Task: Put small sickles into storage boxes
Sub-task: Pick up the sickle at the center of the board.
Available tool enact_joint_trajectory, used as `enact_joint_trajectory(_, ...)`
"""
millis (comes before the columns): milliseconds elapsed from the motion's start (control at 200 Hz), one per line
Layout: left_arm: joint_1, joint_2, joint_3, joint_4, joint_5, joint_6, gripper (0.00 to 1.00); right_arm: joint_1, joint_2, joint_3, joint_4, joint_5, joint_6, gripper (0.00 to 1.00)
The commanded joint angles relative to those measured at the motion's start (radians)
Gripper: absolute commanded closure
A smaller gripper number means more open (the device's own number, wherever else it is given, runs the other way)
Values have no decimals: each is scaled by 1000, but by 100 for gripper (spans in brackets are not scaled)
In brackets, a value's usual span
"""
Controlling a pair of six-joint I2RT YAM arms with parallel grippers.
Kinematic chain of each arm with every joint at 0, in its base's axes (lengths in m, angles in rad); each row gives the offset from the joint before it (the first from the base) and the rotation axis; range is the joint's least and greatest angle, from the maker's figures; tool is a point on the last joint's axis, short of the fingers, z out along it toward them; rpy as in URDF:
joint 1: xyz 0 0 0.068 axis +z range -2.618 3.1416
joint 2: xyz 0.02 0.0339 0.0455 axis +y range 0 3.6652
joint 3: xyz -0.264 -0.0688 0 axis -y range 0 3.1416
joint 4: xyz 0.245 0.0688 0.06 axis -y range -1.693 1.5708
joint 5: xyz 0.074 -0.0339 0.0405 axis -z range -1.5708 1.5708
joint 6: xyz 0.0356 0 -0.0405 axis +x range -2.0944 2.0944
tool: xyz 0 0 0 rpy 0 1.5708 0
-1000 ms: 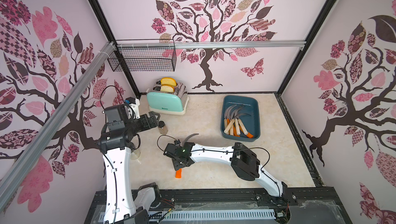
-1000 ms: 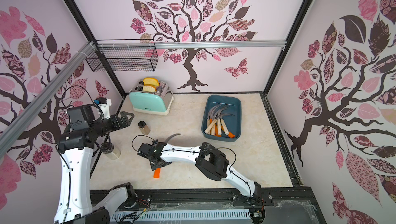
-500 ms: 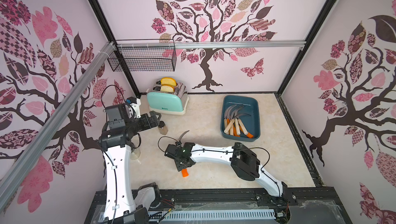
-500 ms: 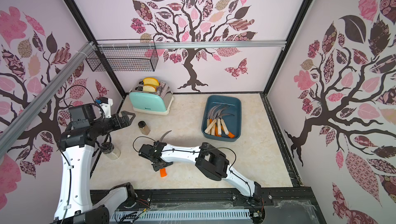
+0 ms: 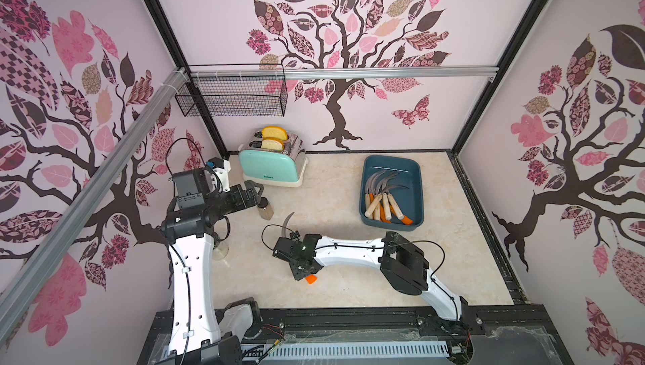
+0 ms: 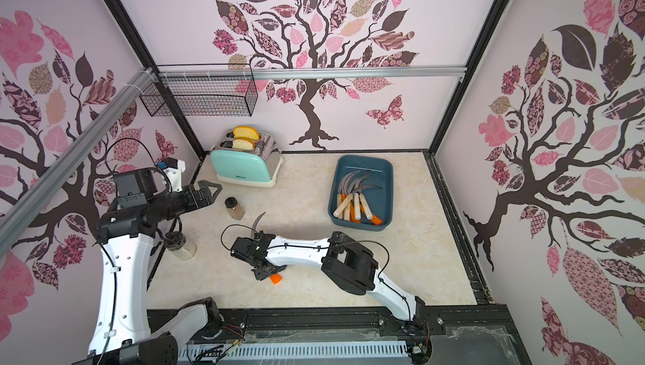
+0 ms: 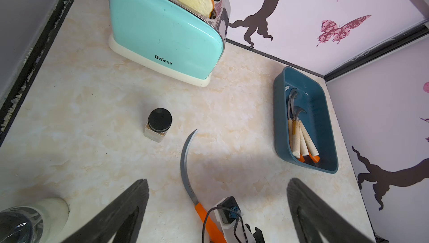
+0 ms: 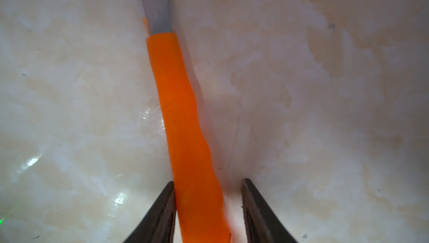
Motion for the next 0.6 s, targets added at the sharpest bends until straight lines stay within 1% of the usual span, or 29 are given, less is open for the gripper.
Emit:
enact_joint_trajectory(0, 5, 1, 8, 9, 17, 11, 3, 7, 1, -16, -35, -3, -2, 53)
enact_joint_trajectory(595, 4, 20, -8, 39, 35, -3, 3, 7, 4, -24, -32, -7, -46, 67)
